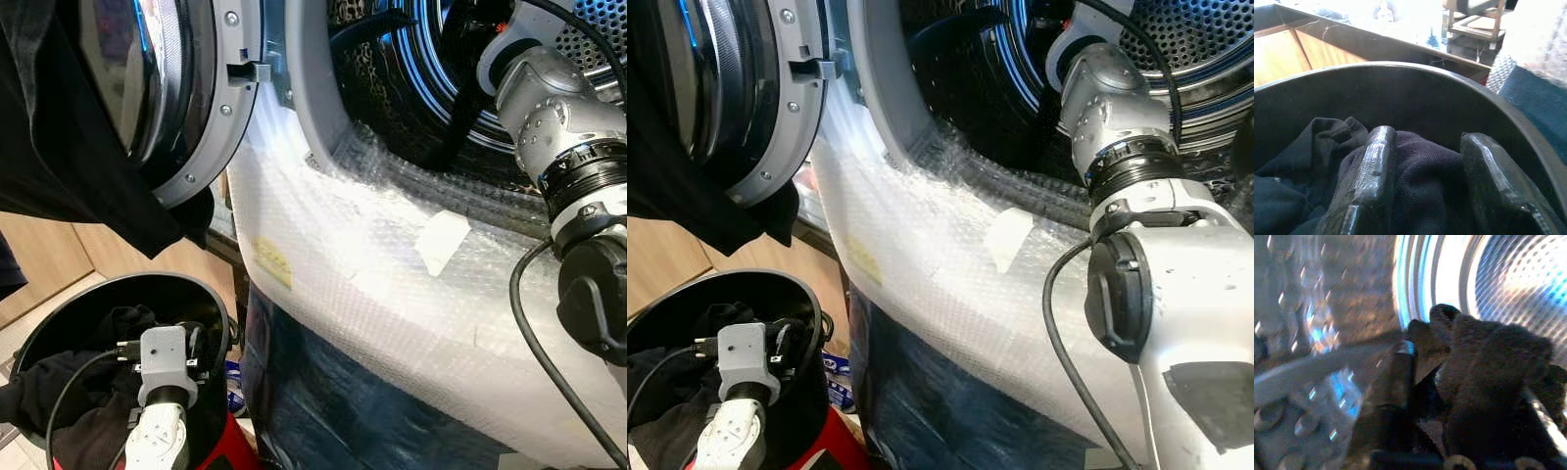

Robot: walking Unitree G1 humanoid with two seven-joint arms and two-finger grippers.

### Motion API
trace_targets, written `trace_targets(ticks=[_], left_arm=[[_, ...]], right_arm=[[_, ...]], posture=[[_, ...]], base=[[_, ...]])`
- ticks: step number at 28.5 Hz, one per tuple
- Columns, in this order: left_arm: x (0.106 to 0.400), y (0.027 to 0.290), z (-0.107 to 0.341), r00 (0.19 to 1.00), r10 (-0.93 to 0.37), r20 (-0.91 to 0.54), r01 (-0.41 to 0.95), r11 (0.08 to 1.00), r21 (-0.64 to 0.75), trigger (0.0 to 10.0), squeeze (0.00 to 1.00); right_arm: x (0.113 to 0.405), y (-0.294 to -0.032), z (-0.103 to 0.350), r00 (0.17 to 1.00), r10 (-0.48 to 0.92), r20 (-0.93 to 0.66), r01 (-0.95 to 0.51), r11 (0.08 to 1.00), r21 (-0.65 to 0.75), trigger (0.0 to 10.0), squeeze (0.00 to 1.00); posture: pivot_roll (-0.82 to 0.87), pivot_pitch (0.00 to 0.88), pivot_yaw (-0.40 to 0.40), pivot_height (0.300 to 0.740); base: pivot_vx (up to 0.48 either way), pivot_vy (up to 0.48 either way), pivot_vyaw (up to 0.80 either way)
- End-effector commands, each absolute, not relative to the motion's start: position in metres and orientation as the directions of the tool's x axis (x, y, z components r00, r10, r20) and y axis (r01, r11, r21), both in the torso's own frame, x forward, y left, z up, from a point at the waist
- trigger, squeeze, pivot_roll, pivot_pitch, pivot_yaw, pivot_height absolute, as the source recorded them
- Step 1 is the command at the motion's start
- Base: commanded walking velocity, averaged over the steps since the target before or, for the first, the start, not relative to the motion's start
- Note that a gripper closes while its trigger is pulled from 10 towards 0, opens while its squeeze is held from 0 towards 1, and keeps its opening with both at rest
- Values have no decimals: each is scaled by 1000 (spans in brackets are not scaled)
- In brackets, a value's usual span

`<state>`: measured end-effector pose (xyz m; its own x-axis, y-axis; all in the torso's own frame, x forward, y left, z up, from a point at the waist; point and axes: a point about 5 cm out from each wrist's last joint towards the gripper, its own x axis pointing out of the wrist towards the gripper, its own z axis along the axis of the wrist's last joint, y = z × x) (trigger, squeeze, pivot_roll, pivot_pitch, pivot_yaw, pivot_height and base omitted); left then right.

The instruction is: Clothes washing

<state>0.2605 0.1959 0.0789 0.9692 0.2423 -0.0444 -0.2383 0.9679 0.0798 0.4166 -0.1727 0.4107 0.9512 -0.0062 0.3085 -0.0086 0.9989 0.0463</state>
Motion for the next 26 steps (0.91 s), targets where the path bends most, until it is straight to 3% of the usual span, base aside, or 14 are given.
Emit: trace_targets(ticks=[1,3,5,9,11,13,15,16,19,21,22,23,25,26], left_arm=[[263,198,86,970,240,-31,-237,968,81,10000,0],[263,201,86,969,245,-37,-242,967,85,10000,0],[264,200,86,972,231,-44,-227,970,91,10000,0],[265,196,88,981,189,-35,-184,977,112,10000,0],[267,199,93,982,190,-18,-186,972,144,10000,0],[268,204,95,978,206,-13,-203,970,135,10000,0],[268,205,95,979,205,-16,-200,968,155,10000,0],[268,206,95,978,207,-16,-202,968,148,10000,0],[268,205,94,979,204,-22,-199,969,144,10000,0],[268,202,94,981,193,-25,-187,972,145,10000,0],[268,200,93,983,182,-27,-176,973,146,10000,0],[269,197,93,985,172,-30,-166,975,149,10000,0],[268,197,95,985,173,-27,-167,975,145,10000,0],[268,197,95,985,173,-26,-168,975,143,10000,0]], right_arm=[[403,-190,447,889,-95,447,74,995,64,10000,1000],[414,-185,416,961,-34,275,20,998,52,10000,1000],[417,-185,406,970,-30,241,31,1000,3,10000,1000],[408,-194,428,911,-77,405,93,995,-20,10000,1000],[411,-189,423,936,-19,352,21,1000,1,10000,1000],[406,-194,435,912,-48,407,57,998,-10,10000,1000],[397,-200,458,867,-82,491,22,992,127,10000,1000],[394,-201,464,853,-87,514,26,992,124,10000,1000],[406,-188,440,923,-6,384,46,994,-96,10000,1000],[407,-189,435,924,-20,383,78,988,-135,10000,969],[405,-194,438,907,-60,417,135,979,-155,10000,282],[400,-204,447,862,-139,488,207,974,-88,10000,0],[393,-218,456,819,-246,519,220,969,113,10000,0],[394,-215,455,824,-226,519,225,972,67,10000,0]], posture=[[33,0,-95,740],[21,0,-83,740],[26,0,-77,740],[40,0,-52,740],[42,0,-56,740],[44,0,-58,740],[46,0,-52,740],[46,0,-52,740],[27,0,-50,740],[30,0,-52,740],[34,0,-50,740],[34,0,-50,740],[37,0,-44,740],[37,0,-43,740]], base=[[0,0,0],[0,0,0],[0,0,0],[0,0,0],[0,0,0],[0,0,0],[0,0,0],[0,0,0],[0,0,0],[0,0,0],[0,0,0],[0,0,0],[0,0,0],[0,0,0]])
